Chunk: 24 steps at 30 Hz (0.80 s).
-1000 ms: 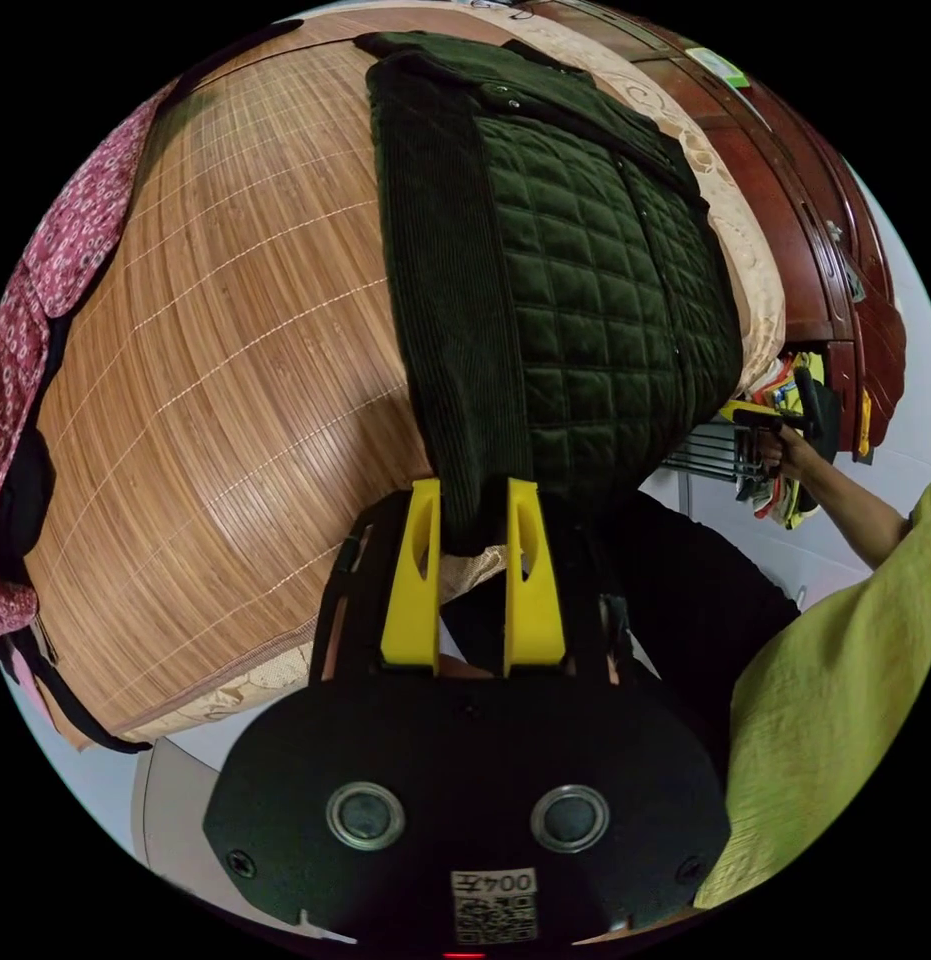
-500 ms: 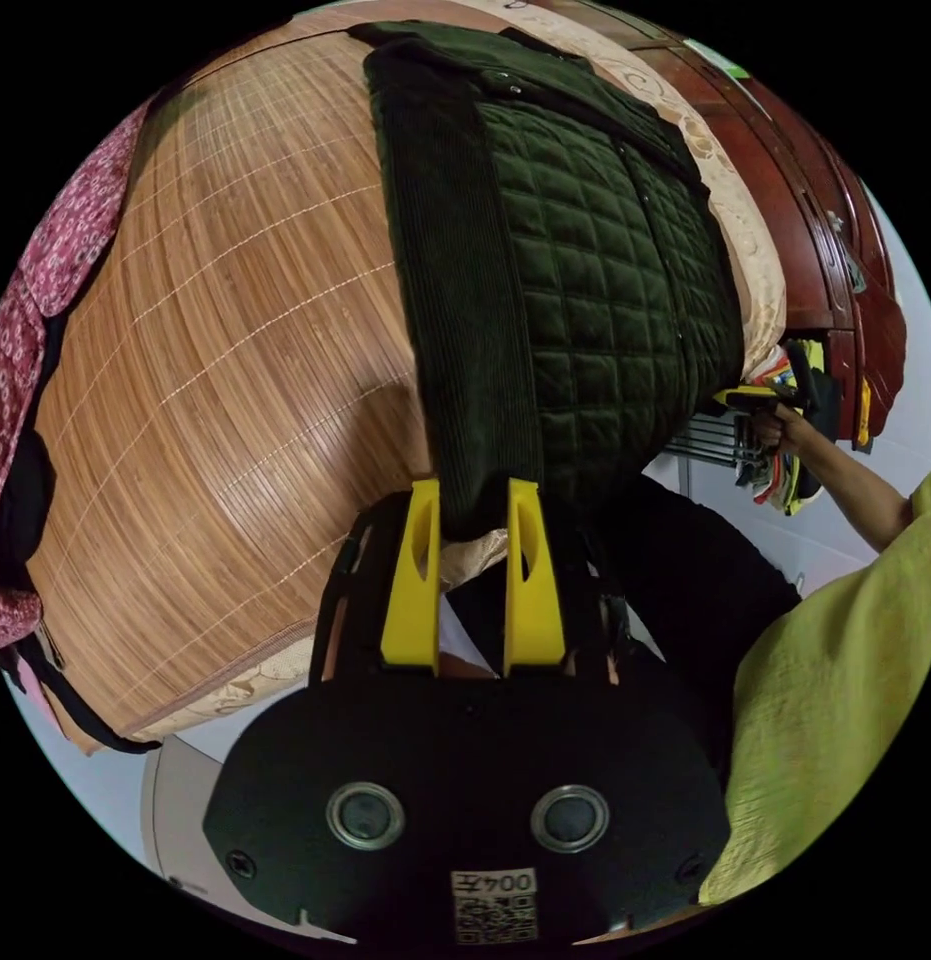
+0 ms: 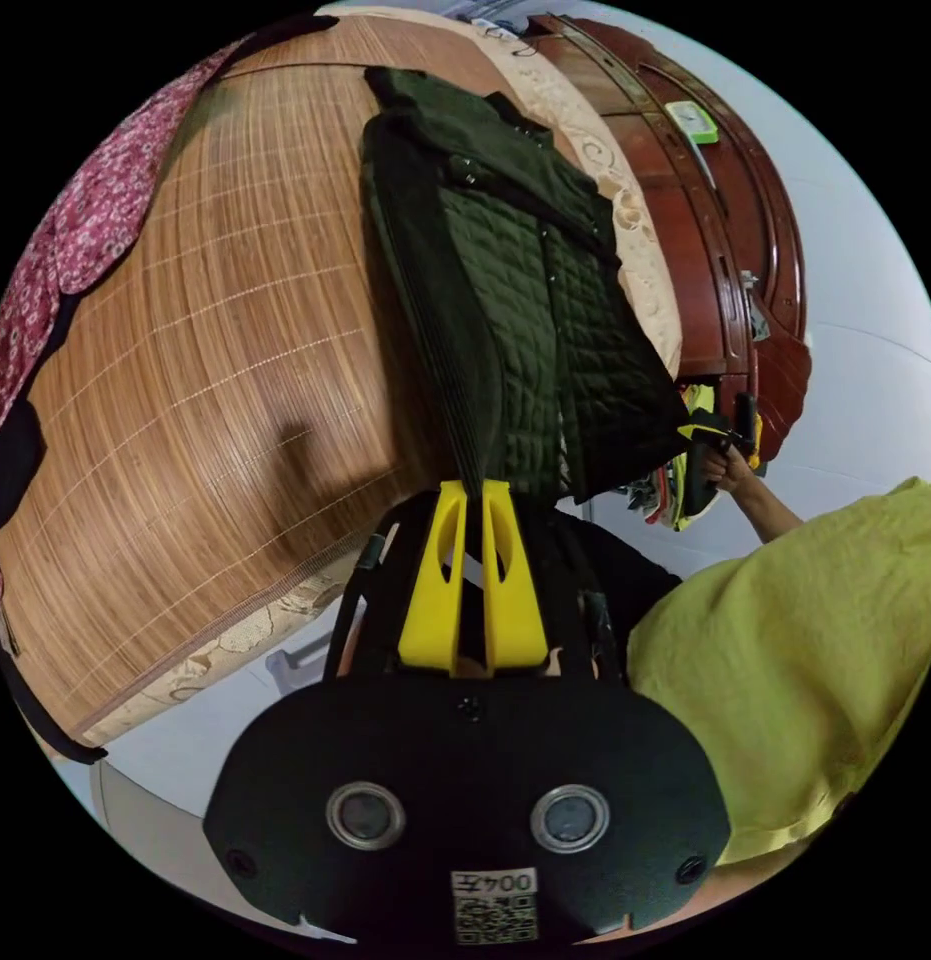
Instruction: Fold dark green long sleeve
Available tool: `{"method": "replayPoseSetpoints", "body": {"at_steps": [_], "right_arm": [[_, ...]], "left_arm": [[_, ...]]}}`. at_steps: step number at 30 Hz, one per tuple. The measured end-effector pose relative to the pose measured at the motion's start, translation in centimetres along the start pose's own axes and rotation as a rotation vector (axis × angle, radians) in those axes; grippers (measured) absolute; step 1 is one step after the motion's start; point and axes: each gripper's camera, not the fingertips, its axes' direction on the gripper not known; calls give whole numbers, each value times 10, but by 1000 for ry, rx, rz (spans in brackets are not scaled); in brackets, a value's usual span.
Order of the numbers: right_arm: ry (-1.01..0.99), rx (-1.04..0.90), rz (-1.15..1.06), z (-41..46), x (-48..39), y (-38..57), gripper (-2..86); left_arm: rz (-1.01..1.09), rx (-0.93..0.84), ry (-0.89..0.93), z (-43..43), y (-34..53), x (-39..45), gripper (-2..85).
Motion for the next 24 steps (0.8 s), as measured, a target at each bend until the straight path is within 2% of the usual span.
{"method": "replayPoseSetpoints", "body": {"at_steps": [8, 11, 19, 24], "right_arm": [[-143, 115, 99, -52, -20, 21, 8], [-189, 185, 127, -74, -18, 0, 6], [-263, 394, 228, -129, 19, -110, 6], [-240, 489, 290, -149, 61, -195, 4]], "left_arm": [[-46, 26, 112, -1, 49, -9, 34], [-72, 97, 181, -6, 44, -11, 34], [-271, 425, 376, -15, -37, -42, 34], [-349, 538, 379, -11, -109, -57, 34]]}}
